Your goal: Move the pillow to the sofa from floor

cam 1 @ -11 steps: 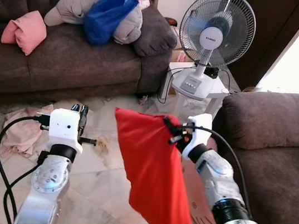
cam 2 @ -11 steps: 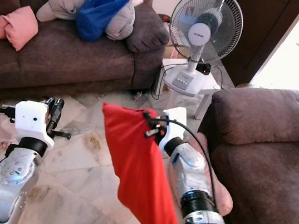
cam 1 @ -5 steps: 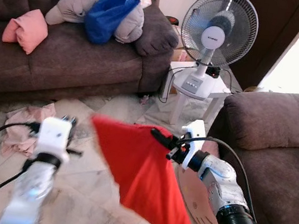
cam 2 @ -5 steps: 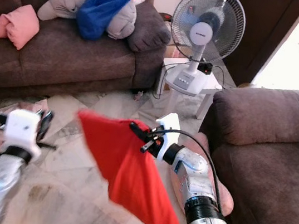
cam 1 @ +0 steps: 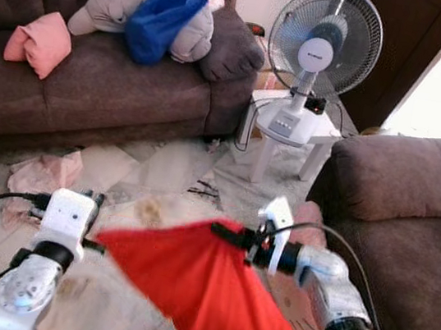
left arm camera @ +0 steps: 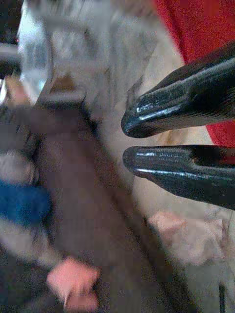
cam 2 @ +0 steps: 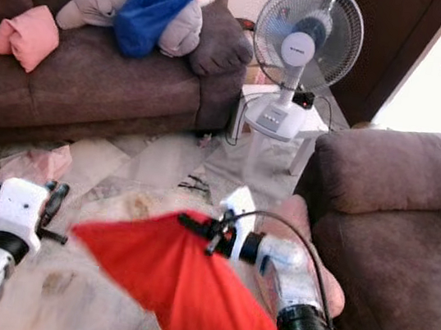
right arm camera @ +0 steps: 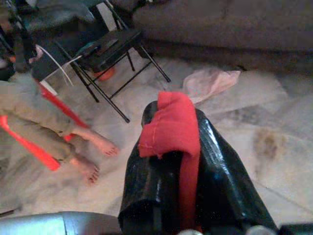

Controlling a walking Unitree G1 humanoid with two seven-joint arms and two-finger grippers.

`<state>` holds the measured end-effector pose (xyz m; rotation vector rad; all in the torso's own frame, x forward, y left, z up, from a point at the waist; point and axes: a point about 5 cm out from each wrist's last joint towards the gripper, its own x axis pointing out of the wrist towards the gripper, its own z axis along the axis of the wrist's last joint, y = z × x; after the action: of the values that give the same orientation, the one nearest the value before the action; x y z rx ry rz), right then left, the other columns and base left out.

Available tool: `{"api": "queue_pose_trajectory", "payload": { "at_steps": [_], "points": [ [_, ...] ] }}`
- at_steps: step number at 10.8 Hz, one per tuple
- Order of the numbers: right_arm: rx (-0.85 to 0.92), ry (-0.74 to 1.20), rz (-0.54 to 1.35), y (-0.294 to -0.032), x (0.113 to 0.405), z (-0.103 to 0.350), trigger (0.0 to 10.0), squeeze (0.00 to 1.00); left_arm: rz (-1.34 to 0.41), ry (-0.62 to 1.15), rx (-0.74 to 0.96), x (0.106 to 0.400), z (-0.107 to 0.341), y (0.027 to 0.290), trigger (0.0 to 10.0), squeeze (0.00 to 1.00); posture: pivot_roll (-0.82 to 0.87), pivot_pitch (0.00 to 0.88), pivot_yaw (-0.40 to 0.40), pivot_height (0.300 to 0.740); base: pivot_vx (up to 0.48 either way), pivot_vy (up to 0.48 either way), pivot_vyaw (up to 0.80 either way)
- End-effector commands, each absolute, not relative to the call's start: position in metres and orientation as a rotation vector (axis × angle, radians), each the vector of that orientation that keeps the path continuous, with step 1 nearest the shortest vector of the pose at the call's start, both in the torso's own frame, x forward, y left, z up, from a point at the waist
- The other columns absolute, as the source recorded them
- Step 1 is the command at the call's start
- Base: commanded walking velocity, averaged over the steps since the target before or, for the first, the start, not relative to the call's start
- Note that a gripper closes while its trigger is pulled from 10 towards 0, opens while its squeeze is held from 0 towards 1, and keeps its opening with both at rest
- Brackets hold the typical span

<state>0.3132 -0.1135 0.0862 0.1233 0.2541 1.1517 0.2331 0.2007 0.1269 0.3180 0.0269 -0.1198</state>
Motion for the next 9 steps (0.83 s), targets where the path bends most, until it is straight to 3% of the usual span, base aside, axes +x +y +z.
{"api": "queue_pose_trajectory", "payload": {
  "at_steps": [1,2,5,8,9],
  "points": [
    [0.111,0.098,1.215,-0.108,0.32,0.118,10.0,0.0,-0.215,0.051,0.293,0.229,0.126,0.19,10.0,0.62,0.18,0.127,-0.044,0.74,0.0,0.0,0.0],
    [0.11,0.107,1.228,-0.11,0.319,0.118,10.0,0.0,-0.341,0.091,0.253,0.221,0.123,0.179,10.0,1.0,0.18,0.129,-0.045,0.74,0.0,0.0,0.0],
    [0.174,0.085,1.248,-0.114,0.318,0.125,10.0,0.0,-0.341,0.151,0.227,0.211,0.113,0.191,10.0,1.0,0.18,0.129,-0.047,0.74,0.0,0.0,0.0],
    [0.241,0.07,1.262,-0.12,0.317,0.132,10.0,0.0,-0.234,0.088,0.144,0.209,0.121,0.199,10.0,1.0,0.18,0.127,-0.05,0.74,0.0,0.0,0.0],
    [0.269,0.039,1.23,-0.124,0.32,0.137,10.0,0.0,-0.062,0.018,0.041,0.212,0.129,0.21,10.0,1.0,0.18,0.13,-0.05,0.74,0.0,0.0,0.0]
  ]
}}
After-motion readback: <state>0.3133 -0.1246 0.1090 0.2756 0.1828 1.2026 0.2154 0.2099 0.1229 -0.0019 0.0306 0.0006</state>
